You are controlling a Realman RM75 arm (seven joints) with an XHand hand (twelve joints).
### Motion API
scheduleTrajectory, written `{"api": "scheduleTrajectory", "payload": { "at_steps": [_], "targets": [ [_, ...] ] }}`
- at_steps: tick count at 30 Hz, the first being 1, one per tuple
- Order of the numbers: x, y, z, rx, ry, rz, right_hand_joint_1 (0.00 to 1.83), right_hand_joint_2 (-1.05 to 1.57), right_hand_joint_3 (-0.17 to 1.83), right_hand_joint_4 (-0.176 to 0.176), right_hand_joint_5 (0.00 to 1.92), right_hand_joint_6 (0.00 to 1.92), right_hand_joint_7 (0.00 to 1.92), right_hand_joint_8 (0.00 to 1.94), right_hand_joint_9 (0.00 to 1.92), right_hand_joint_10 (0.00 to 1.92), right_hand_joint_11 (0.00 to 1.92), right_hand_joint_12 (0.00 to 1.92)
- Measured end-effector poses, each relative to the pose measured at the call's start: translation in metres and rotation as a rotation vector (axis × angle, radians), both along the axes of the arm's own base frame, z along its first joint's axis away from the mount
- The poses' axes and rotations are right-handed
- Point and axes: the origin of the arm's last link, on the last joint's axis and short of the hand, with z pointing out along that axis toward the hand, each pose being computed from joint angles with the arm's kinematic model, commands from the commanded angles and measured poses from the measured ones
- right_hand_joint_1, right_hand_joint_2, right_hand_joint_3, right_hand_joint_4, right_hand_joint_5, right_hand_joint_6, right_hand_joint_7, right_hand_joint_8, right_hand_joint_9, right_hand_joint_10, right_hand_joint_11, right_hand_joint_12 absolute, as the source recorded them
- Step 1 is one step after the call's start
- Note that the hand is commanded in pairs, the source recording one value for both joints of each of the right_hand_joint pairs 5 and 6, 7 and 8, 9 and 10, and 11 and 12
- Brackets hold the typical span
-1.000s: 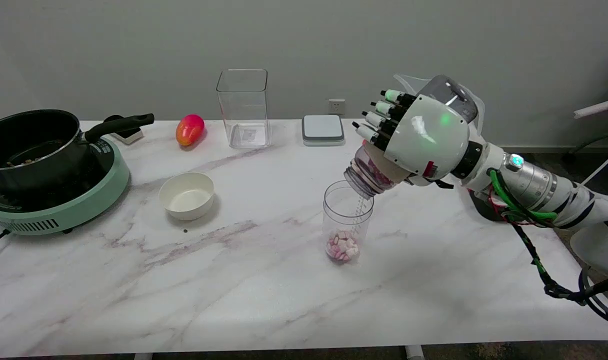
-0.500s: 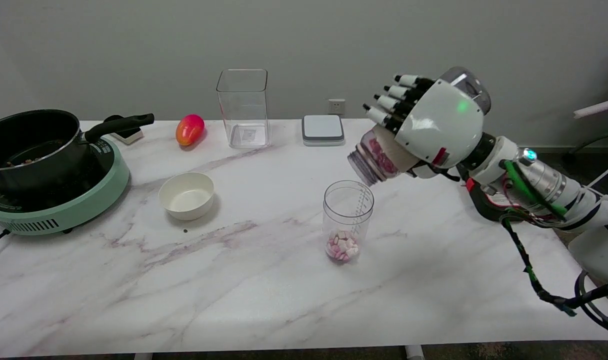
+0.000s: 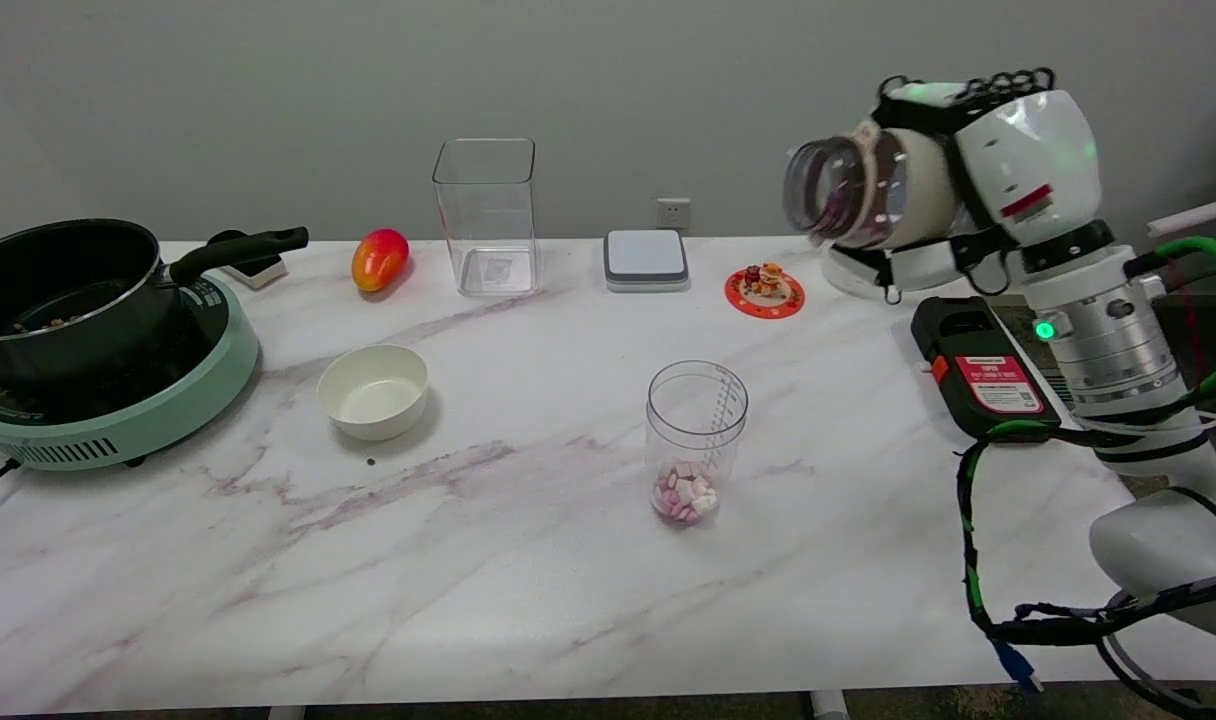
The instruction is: Place the bottle on the table.
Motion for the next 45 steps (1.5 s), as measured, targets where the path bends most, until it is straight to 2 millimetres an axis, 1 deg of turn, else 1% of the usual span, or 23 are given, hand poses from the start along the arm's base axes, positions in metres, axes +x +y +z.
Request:
{"api": "scheduleTrajectory", "payload": {
  "at_steps": [5, 11, 15, 20, 24, 29, 37, 40, 45],
  "targets": [
    [-0.017, -0.004, 0.027, 0.026, -0.313, -0.043, 1.51, 0.47, 1.19, 0.000, 1.12, 1.12, 1.47, 1.47, 1.32, 1.32, 1.18, 1.18],
    [-0.050, -0.012, 0.054, 0.075, -0.625, -0.116, 1.51, 0.48, 1.19, 0.000, 1.12, 1.12, 1.47, 1.47, 1.33, 1.33, 1.18, 1.18],
    [-0.075, -0.020, 0.066, 0.116, -0.794, -0.168, 1.52, 0.48, 1.19, 0.000, 1.12, 1.12, 1.47, 1.47, 1.33, 1.33, 1.19, 1.19],
    [-0.102, -0.031, 0.072, 0.168, -0.944, -0.227, 1.52, 0.45, 1.20, 0.000, 1.11, 1.11, 1.47, 1.47, 1.33, 1.33, 1.19, 1.19],
    [-0.118, -0.041, 0.073, 0.211, -1.028, -0.264, 1.52, 0.44, 1.21, 0.000, 1.10, 1.10, 1.46, 1.46, 1.33, 1.33, 1.18, 1.18],
    [-0.131, -0.057, 0.066, 0.282, -1.105, -0.292, 1.52, 0.39, 1.25, 0.000, 1.09, 1.09, 1.45, 1.45, 1.33, 1.33, 1.18, 1.18],
    [-0.144, -0.079, 0.049, 0.384, -1.184, -0.319, 1.52, 0.34, 1.27, 0.000, 1.09, 1.09, 1.45, 1.45, 1.32, 1.32, 1.17, 1.17],
    [-0.149, -0.087, 0.042, 0.414, -1.213, -0.330, 1.52, 0.36, 1.26, 0.000, 1.11, 1.11, 1.46, 1.46, 1.33, 1.33, 1.18, 1.18],
    [-0.158, -0.096, 0.034, 0.432, -1.267, -0.339, 1.51, 0.41, 1.23, 0.000, 1.15, 1.15, 1.47, 1.47, 1.33, 1.33, 1.19, 1.19]
  ]
}}
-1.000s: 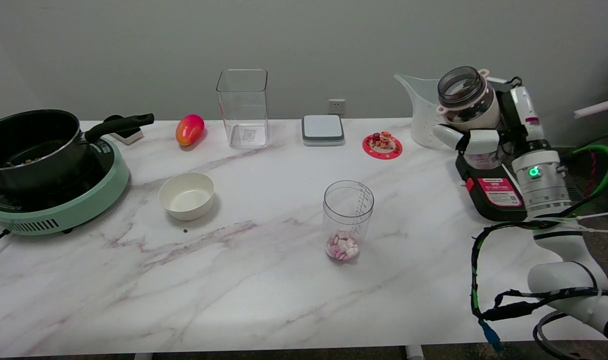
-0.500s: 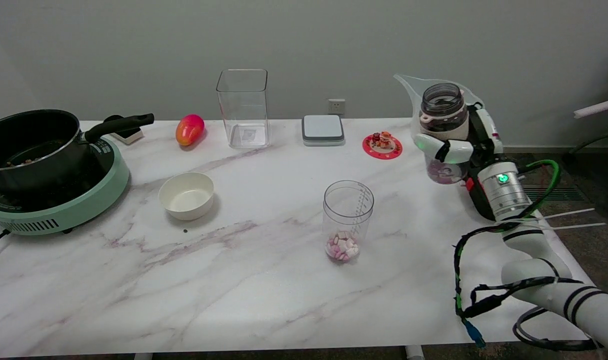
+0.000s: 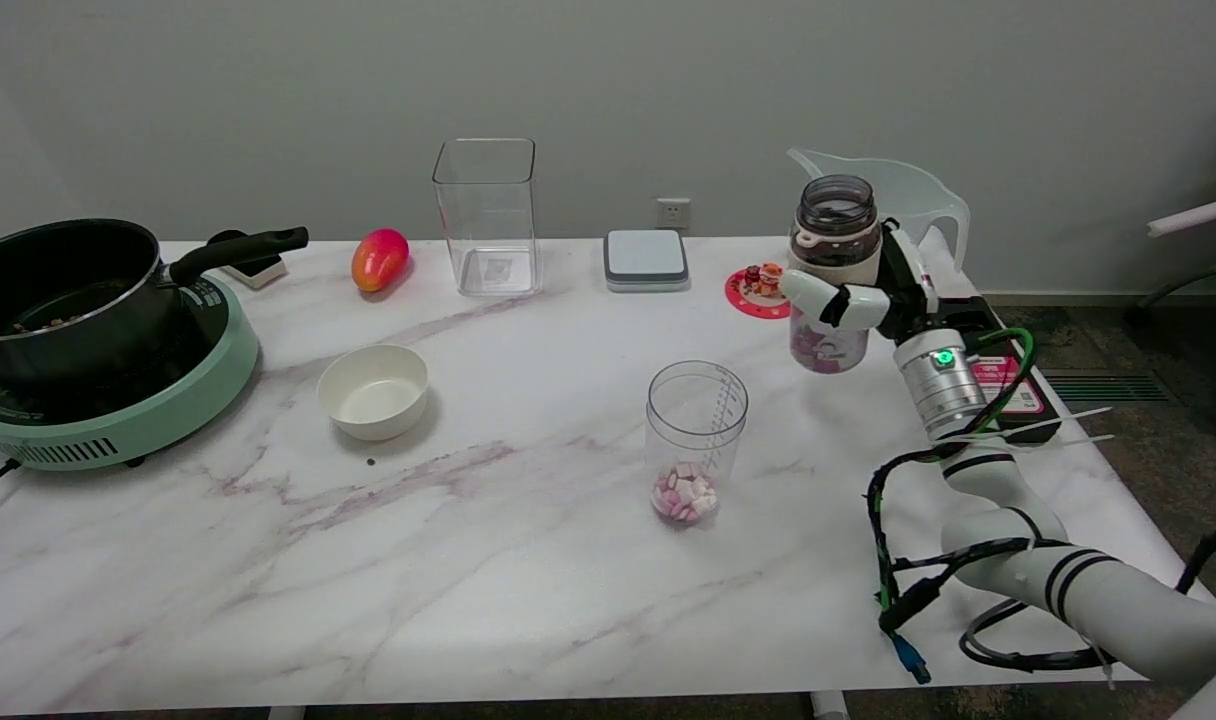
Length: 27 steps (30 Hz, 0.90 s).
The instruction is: Place the bottle on the table.
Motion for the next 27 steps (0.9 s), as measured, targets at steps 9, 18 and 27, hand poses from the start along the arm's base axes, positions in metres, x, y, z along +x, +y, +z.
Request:
{"api": "scheduleTrajectory", "payload": {
  "at_steps": [9, 18, 27],
  "targets": [
    [-0.020, -0.007, -0.007, -0.018, -0.119, -0.026, 1.51, 0.40, 1.27, 0.000, 1.16, 1.16, 1.48, 1.48, 1.34, 1.34, 1.19, 1.19],
    [-0.037, -0.012, -0.008, -0.042, -0.197, -0.071, 1.51, 0.37, 1.30, 0.000, 1.16, 1.16, 1.48, 1.48, 1.33, 1.33, 1.18, 1.18],
    [-0.044, -0.019, -0.009, -0.059, -0.236, -0.097, 1.50, 0.30, 1.29, 0.000, 1.14, 1.14, 1.45, 1.45, 1.31, 1.31, 1.16, 1.16]
  ]
}}
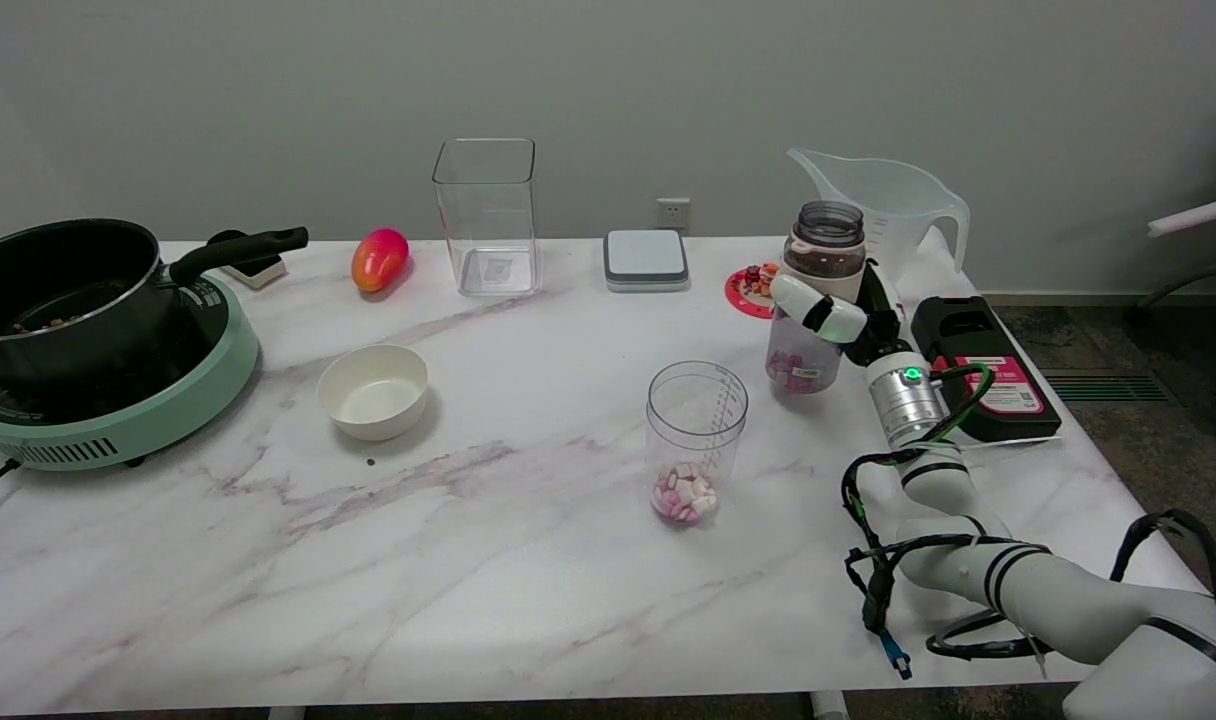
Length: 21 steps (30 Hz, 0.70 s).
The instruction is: Place the bottle on the table.
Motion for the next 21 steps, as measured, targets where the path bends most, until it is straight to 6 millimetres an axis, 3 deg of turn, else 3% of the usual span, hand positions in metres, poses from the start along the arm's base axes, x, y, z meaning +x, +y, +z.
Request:
{"api": "scheduleTrajectory", "payload": {
  "at_steps": [11, 17, 21],
  "targets": [
    [-0.0025, -0.0078, -0.0025, -0.012, -0.013, -0.016, 1.48, 0.25, 1.21, 0.000, 1.12, 1.12, 1.41, 1.41, 1.28, 1.28, 1.14, 1.14],
    [-0.0027, -0.0083, -0.0032, -0.022, 0.019, -0.022, 1.43, 0.52, 0.95, 0.000, 1.24, 1.24, 1.47, 1.47, 1.33, 1.33, 1.19, 1.19],
    [-0.0006, -0.0069, -0.0036, -0.032, 0.062, -0.012, 1.42, 0.57, 0.89, 0.000, 1.24, 1.24, 1.47, 1.47, 1.34, 1.34, 1.20, 1.20]
  ]
}}
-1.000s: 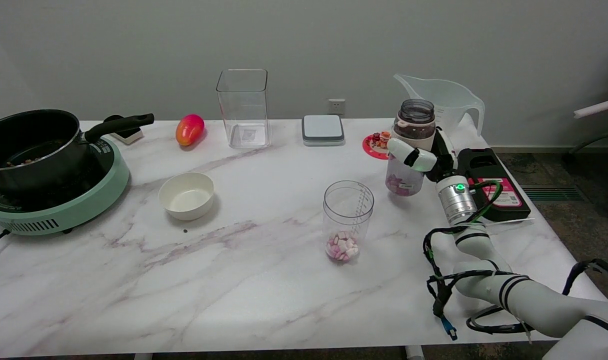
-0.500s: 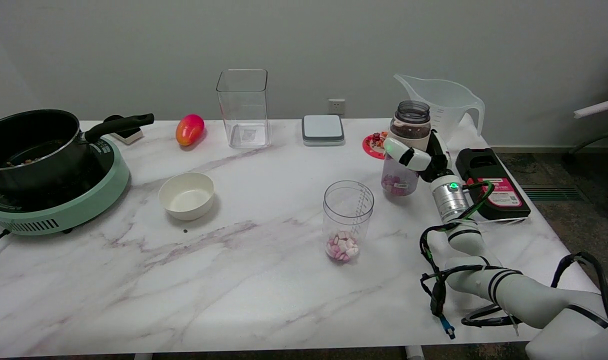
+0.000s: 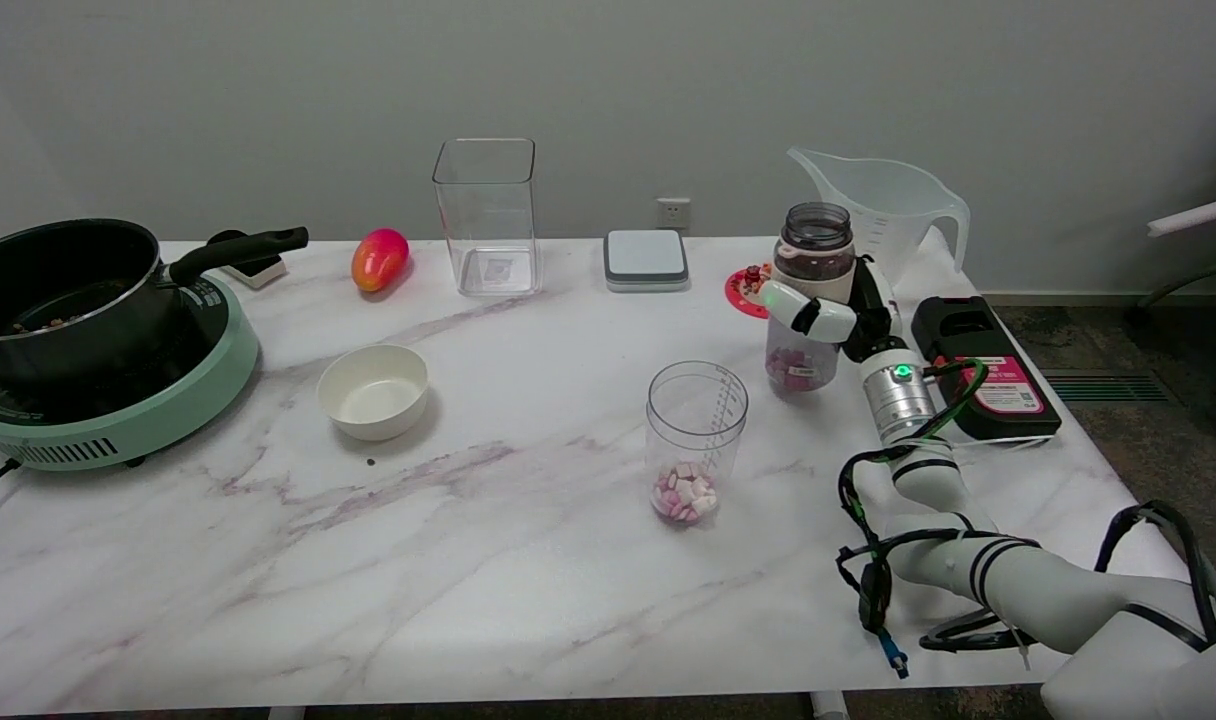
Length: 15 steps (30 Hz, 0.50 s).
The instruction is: Place the bottle on the table.
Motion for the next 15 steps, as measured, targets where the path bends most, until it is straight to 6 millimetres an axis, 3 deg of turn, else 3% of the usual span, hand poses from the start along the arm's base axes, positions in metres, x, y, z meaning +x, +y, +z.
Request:
{"api": "scheduleTrajectory", "payload": {
  "at_steps": [15],
  "targets": [
    [-0.001, 0.016, 0.001, -0.035, 0.060, 0.043, 1.38, 0.36, 0.97, 0.000, 1.15, 1.15, 1.45, 1.45, 1.32, 1.32, 1.17, 1.17]
  ]
}}
